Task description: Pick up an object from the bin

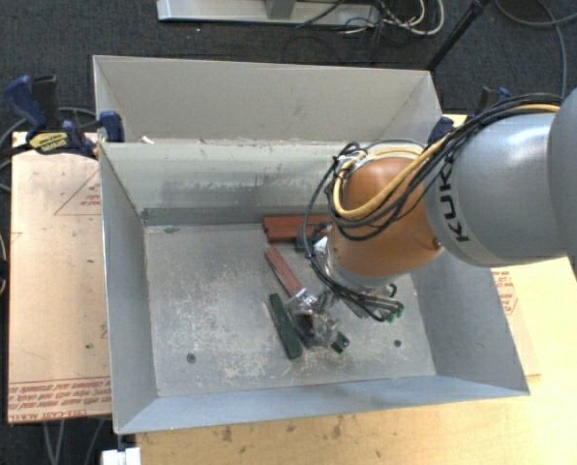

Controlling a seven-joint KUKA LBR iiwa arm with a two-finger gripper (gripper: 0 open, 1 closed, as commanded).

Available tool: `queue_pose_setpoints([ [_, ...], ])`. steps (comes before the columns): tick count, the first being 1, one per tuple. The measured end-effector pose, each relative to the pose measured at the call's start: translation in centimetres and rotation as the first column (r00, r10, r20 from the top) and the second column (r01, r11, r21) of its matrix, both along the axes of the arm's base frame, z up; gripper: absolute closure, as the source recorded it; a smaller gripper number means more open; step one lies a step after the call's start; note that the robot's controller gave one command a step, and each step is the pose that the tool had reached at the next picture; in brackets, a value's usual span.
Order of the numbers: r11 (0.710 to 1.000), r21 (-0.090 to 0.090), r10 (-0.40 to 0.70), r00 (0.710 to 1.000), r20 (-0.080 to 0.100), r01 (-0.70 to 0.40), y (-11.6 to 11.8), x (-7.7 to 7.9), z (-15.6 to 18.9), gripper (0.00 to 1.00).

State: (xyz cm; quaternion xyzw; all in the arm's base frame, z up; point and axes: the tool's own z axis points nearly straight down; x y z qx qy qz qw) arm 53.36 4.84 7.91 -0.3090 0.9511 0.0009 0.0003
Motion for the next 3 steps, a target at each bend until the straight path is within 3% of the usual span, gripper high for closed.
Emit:
queue_pose_setpoints([
  [1,1.0,0.0,0.0,1.0,0.0,0.0,0.0,0.0,0.0,0.0],
  [2,0.998,0.004,-0.055,0.998,0.008,0.055,5.0,3.7,1.9,0.0],
  [3,0.965,-0.001,0.263,0.965,-0.001,-0.263,2.3,0.8,-0.1,0.0],
])
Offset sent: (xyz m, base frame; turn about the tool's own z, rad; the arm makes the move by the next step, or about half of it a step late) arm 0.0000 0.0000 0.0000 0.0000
